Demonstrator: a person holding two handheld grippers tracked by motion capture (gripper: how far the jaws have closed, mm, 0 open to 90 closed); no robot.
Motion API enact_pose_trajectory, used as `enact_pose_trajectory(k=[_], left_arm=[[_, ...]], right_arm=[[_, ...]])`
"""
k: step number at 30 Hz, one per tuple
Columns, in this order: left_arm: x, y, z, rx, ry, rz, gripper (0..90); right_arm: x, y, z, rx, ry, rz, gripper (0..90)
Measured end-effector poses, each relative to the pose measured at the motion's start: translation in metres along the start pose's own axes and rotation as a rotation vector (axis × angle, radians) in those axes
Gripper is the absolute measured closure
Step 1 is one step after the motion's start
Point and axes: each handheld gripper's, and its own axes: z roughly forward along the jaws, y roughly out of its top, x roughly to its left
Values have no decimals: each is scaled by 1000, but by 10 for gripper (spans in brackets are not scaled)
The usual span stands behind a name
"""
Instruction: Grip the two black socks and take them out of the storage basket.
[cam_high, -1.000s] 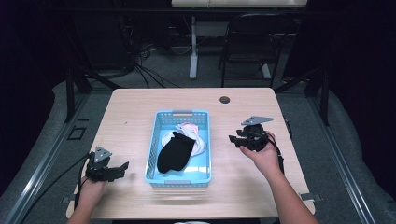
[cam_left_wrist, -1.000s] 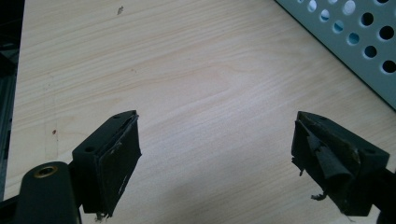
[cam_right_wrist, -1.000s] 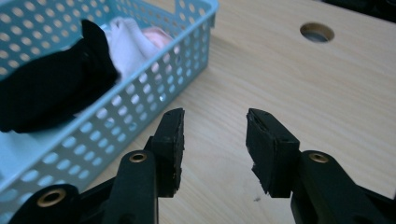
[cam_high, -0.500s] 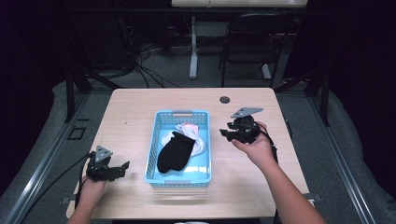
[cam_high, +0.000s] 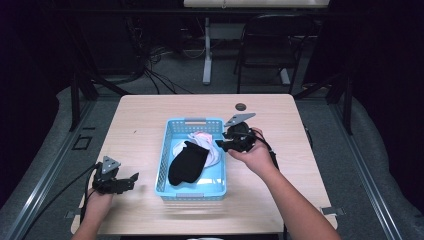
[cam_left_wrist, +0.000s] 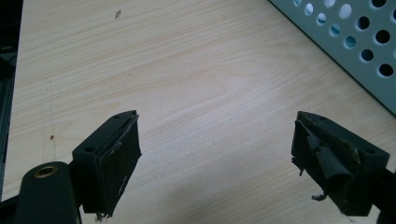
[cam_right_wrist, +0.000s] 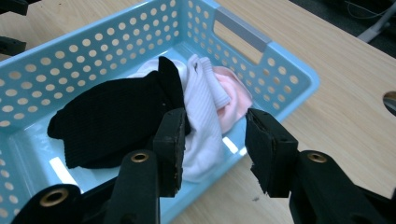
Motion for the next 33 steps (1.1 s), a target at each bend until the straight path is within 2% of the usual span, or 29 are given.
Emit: enact_pose_trajectory(k=[4,6,11,15,20,24,26,28,33], left_arm=[[0,0,0,0,-1,0,155],[0,0,0,-1,-1,-1,155],[0,0,0,-1,-1,1,155],[0,0,0,-2,-2,-2,155],[0,0,-1,-4,-2,-3,155],[0,0,-1,-5,-1,-1,155],[0,0,-1,-5,-1,-1,155],[0,0,-1,-3,-2,0,155],[0,0,-1,-6,-3,-1,155]], right_arm=[[7,8,11,10,29,-12,593],[14,13,20,15,51,-38,602],[24,18,33,33,75,-69,629],[31,20,48,65,97,-96,647],[33,22,60,96,100,-114,669],[32,21,72,123,107,-100,670],[31,20,81,155,95,-101,664],[31,19,83,153,96,-94,662],[29,16,92,197,89,-103,697]])
